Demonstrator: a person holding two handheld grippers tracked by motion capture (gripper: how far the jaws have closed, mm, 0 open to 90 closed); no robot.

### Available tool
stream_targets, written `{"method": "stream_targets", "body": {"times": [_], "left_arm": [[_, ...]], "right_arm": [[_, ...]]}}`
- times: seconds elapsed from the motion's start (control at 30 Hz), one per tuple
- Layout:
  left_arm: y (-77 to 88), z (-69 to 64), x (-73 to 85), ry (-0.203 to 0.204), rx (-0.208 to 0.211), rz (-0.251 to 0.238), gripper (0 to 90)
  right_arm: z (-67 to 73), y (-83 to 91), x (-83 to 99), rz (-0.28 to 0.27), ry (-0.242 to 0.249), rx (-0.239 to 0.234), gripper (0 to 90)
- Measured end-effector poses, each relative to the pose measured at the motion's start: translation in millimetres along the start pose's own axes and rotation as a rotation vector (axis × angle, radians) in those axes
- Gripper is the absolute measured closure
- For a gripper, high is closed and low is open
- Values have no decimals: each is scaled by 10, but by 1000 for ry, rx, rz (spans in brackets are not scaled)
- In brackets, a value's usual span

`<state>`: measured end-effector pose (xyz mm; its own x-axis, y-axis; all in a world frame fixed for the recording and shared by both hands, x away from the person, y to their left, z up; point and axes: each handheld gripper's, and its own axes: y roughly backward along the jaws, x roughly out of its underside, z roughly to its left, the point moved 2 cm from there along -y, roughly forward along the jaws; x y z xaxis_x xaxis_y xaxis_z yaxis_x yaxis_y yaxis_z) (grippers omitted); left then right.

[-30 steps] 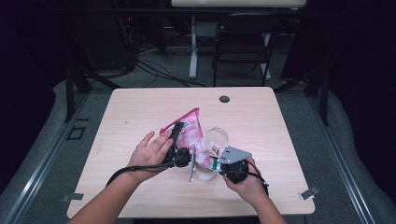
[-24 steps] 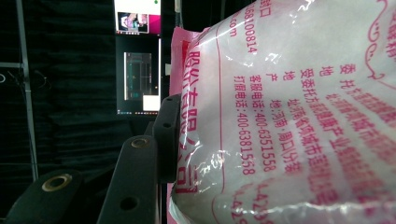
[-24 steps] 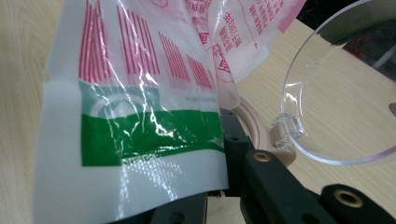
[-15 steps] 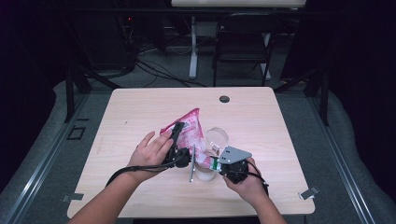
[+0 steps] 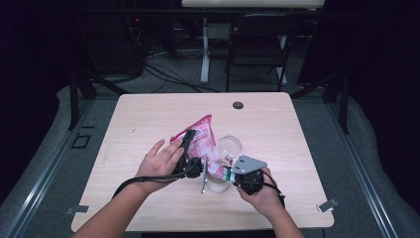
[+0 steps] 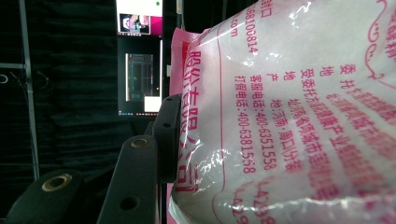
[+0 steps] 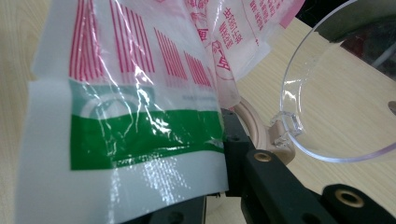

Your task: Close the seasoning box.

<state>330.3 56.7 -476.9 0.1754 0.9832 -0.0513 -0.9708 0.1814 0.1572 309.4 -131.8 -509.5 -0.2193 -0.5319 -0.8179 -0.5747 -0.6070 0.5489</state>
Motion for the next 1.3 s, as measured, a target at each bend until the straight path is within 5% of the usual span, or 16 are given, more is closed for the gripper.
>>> {"method": "stream_targets", "body": {"times": [1.3], "left_arm": [[0,6,-3,7,-3,-2,614]], "right_arm": [[-4,1,1,-3,3,1,893]]}}
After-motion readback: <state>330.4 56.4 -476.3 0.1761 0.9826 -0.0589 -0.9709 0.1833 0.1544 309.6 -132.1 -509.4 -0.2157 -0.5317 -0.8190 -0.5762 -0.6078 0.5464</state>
